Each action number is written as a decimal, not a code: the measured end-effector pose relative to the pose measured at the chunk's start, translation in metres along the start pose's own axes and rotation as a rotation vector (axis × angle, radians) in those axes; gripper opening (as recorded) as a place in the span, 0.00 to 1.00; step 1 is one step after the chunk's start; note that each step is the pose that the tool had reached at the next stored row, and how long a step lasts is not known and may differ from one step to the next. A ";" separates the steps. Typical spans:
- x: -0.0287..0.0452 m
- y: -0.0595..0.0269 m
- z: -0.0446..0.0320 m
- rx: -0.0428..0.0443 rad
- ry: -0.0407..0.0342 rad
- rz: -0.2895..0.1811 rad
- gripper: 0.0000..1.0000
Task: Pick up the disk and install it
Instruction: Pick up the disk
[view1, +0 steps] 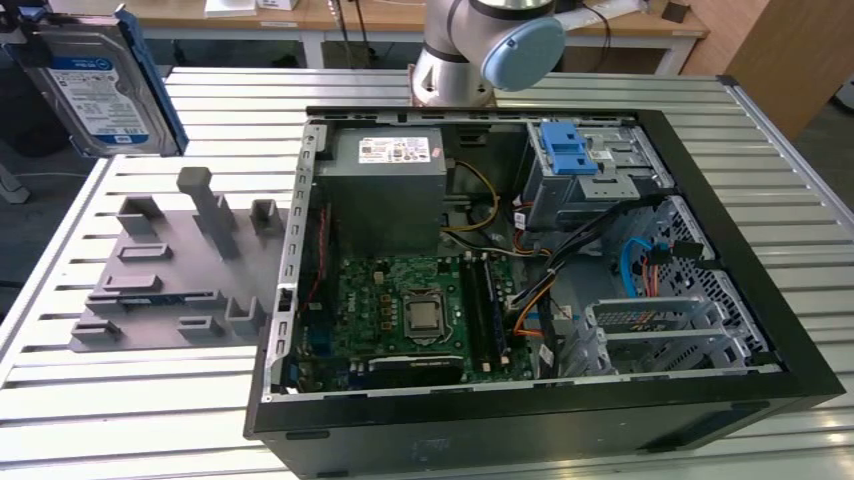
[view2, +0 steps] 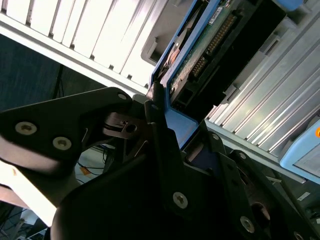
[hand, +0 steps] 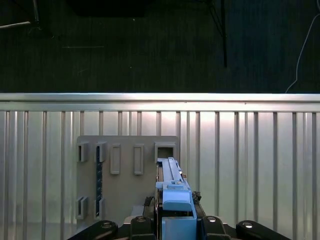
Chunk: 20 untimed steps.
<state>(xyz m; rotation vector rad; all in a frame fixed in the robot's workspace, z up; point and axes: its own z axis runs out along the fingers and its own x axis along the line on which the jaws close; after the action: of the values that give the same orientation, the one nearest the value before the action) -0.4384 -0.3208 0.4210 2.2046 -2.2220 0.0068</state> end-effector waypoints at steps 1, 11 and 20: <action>0.0000 0.0000 -0.0011 0.0001 0.0001 0.000 0.36; -0.0001 0.0001 -0.0143 0.0013 0.0005 0.000 0.36; -0.0001 0.0003 -0.0259 0.0023 0.0005 0.000 0.36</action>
<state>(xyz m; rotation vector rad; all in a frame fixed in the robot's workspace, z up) -0.4385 -0.3205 0.4469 2.2054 -2.2229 0.0100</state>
